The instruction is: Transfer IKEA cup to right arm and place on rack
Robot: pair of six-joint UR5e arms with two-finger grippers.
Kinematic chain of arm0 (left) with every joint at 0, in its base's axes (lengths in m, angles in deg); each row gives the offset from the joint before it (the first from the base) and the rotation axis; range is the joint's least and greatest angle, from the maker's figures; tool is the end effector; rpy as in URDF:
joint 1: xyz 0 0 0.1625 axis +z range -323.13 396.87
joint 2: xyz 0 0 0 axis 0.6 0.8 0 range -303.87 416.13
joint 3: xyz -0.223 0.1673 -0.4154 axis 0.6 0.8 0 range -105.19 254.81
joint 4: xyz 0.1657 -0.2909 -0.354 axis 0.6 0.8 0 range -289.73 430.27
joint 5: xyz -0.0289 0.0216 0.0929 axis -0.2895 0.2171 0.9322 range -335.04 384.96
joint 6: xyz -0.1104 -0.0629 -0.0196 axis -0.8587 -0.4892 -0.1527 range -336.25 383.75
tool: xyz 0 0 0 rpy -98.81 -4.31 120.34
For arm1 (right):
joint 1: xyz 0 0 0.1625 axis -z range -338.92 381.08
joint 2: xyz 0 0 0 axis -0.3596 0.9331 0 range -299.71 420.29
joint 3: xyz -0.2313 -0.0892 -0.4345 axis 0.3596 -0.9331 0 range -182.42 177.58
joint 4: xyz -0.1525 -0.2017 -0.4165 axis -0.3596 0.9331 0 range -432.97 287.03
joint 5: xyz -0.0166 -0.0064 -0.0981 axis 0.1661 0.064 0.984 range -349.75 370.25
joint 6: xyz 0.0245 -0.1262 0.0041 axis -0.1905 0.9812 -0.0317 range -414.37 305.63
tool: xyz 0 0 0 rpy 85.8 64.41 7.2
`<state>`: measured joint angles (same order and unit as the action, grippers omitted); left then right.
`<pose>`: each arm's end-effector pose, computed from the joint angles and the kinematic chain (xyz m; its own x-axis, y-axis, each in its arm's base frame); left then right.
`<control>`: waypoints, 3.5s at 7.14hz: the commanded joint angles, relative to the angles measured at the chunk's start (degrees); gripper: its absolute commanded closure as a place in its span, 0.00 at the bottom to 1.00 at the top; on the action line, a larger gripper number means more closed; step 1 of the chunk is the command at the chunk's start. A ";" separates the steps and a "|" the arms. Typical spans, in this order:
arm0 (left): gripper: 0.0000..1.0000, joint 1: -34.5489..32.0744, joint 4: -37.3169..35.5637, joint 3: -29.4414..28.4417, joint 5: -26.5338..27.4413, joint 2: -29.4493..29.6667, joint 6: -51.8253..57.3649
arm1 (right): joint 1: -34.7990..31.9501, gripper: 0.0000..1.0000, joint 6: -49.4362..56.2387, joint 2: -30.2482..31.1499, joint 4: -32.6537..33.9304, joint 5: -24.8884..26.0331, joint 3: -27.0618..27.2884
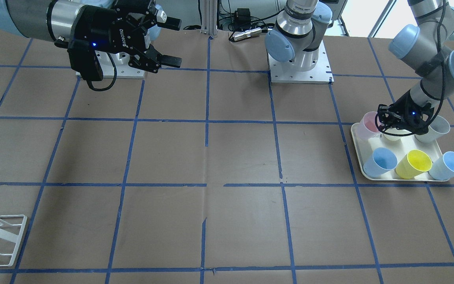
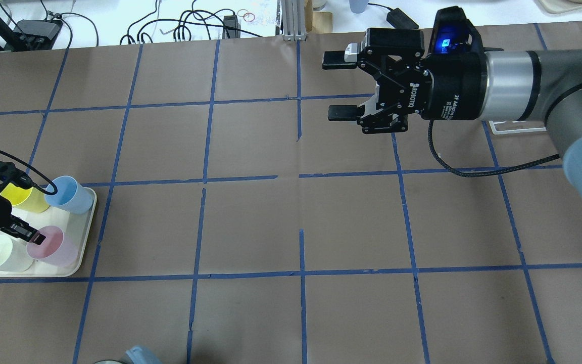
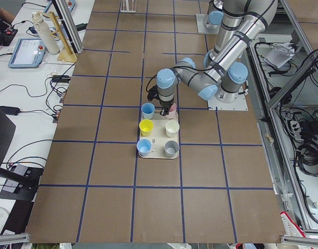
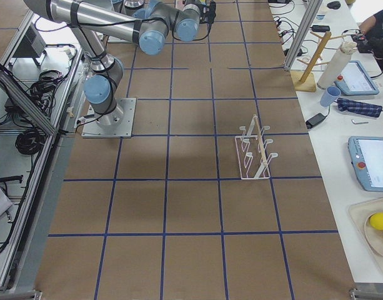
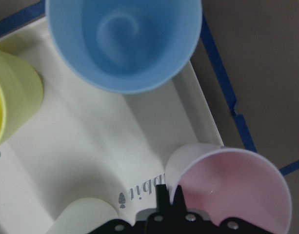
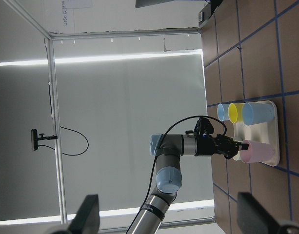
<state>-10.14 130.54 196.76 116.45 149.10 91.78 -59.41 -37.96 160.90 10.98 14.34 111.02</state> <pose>0.2444 -0.4528 0.2569 -0.9039 0.4212 0.0741 0.4256 0.9031 0.0578 0.1827 -0.4932 0.5092 -0.0606 0.0530 -0.9968 0.1452 0.9884 0.0438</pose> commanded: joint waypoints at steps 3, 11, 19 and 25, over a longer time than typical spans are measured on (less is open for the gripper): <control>1.00 -0.97 27.97 -12.58 -10.06 -7.35 -1.93 | -0.29 0.00 0.03 0.38 -4.58 -4.35 0.73; 1.00 -19.47 68.04 -14.90 -70.06 -7.28 -5.01 | -0.29 0.00 4.15 0.12 -8.45 -8.04 0.46; 1.00 -35.95 67.53 -14.55 -92.72 -7.01 -9.41 | -0.29 0.00 -0.04 0.11 -9.33 -8.13 0.29; 1.00 -38.06 67.53 -14.64 -92.90 -7.27 -9.76 | -0.64 0.16 -2.17 0.20 -9.33 -7.61 0.02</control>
<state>-47.91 198.04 182.12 23.57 141.89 82.06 -60.02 -40.21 161.26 1.65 6.39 111.06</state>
